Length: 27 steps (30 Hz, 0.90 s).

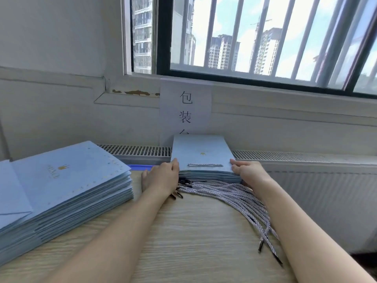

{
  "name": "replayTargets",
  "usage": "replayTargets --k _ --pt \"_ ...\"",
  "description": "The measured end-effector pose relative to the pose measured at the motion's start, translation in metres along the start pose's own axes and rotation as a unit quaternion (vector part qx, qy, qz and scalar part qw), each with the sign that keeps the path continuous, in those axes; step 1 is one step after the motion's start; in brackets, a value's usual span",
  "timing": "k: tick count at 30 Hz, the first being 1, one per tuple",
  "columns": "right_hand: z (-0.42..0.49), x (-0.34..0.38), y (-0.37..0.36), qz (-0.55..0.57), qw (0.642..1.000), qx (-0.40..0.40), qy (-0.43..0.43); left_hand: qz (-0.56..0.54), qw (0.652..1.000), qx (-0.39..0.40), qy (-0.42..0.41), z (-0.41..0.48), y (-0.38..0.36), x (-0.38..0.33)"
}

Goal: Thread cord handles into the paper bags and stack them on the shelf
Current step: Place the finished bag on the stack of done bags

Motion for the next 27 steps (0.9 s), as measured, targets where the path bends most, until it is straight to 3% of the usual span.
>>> replayTargets --k 7,10,14,16,19,22,25,27 --pt "-0.004 0.002 0.001 -0.092 0.990 -0.066 0.084 -0.101 0.994 -0.013 -0.034 -0.006 0.007 0.000" --pt "-0.010 0.006 0.001 -0.112 0.982 -0.092 0.123 -0.147 0.987 -0.059 -0.034 -0.010 0.011 0.003" --pt "-0.030 0.026 0.006 -0.123 0.964 -0.155 0.181 -0.074 0.980 -0.172 -0.065 -0.021 0.034 -0.010" --pt "-0.051 0.042 0.006 -0.105 0.945 -0.190 0.243 -0.064 0.974 -0.186 -0.114 -0.031 0.045 -0.016" --pt "-0.088 0.054 -0.017 -0.126 0.937 -0.128 0.301 -0.022 0.974 -0.133 -0.184 -0.049 0.052 -0.016" --pt "-0.104 0.030 -0.063 -0.252 0.917 -0.015 0.310 0.063 0.976 -0.092 -0.189 -0.069 0.052 -0.006" --pt "-0.105 0.007 -0.088 -0.390 0.862 0.011 0.323 0.069 0.981 -0.047 -0.175 -0.083 0.048 0.007" --pt "-0.101 0.002 -0.089 -0.399 0.857 0.016 0.326 0.063 0.983 -0.007 -0.171 -0.088 0.048 0.007"
Point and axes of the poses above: each hand's wrist, its own z-axis towards the middle knuckle, its own y-axis out of the back of the hand, x = y × z, the point moved 1 cm from there along z, towards the middle knuckle, and after that the axes turned 12 degrees about -y, right-handed, at the moved point
